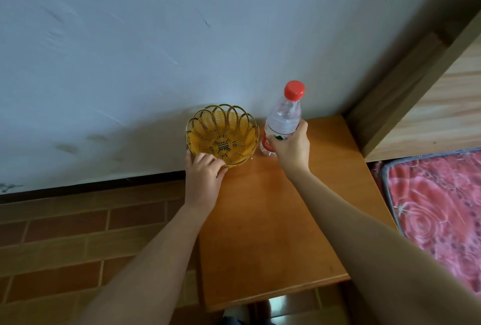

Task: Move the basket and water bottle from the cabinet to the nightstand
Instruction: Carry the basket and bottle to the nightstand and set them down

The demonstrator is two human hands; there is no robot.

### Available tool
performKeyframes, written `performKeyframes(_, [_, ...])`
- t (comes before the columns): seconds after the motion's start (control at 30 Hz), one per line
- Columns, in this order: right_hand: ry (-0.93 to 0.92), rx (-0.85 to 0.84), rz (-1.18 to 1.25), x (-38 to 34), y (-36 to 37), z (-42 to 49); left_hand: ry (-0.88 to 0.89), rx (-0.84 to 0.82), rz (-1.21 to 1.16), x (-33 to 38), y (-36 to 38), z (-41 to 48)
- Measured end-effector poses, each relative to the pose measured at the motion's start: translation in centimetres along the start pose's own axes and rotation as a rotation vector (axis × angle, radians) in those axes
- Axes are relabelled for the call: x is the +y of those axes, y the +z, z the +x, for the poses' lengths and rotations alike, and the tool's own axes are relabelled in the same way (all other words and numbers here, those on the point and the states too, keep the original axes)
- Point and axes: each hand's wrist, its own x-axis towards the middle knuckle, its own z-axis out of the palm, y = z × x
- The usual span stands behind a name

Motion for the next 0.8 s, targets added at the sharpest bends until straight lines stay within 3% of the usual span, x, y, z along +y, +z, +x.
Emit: performKeyframes(0.8, [-0.041, -0.072, -0.090, 0.2, -0.3, 1.2, -0.026, -0.038, 0.054, 0.0, 0.6, -1.3])
